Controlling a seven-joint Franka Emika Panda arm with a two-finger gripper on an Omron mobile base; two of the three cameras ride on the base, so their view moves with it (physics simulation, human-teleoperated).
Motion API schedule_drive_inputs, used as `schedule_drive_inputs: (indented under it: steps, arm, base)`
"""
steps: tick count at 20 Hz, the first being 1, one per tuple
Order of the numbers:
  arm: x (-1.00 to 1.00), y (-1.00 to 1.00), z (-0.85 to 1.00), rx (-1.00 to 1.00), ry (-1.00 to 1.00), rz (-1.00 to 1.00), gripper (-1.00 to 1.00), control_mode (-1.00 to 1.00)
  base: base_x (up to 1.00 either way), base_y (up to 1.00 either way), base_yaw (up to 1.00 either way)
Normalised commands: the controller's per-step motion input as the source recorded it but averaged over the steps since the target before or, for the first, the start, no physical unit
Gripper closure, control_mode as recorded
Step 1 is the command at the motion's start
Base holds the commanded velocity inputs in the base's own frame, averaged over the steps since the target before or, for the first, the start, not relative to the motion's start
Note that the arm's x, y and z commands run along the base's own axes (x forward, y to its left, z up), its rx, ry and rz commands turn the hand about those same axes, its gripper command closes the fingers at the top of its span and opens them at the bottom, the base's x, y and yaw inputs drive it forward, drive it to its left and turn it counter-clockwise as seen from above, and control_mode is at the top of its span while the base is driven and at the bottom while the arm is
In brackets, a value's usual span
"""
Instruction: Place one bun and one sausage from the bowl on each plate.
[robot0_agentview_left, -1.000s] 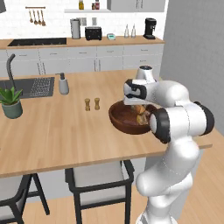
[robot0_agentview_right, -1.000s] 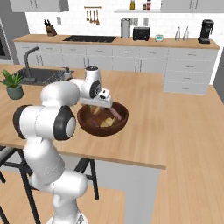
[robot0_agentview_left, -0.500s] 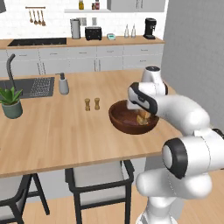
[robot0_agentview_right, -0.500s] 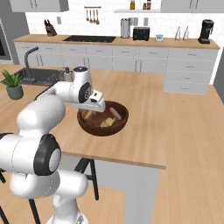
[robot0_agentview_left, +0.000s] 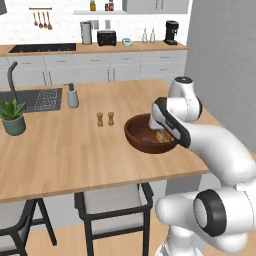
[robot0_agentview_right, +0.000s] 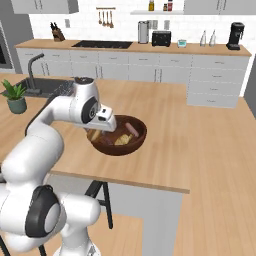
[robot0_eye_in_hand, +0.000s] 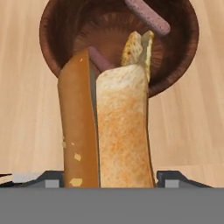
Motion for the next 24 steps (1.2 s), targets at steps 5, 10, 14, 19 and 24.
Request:
schedule_drive_inputs:
  steps: [5,10,14,19,24]
  arm:
    - [-0.39,0.00,0.03,0.00,0.00,0.00,1.00,-1.00]
    - [-0.19,0.00,0.00,0.00,0.00,0.00,1.00,1.00]
    - [0.00,0.00,0.00,0.00,0.00,0.00,1.00,1.00]
    - [0.00,0.00,0.00,0.00,0.00,0.00,1.00,1.00]
    - [0.00,0.00,0.00,0.00,0.00,0.00,1.00,1.00]
  base:
    - [0.00,0.00,0.00]
    - [-0.54,0.01,0.00]
    - [-0.79,0.87,0.00]
    - [-0.12,1.00,0.00]
    - [0.15,1.00,0.00]
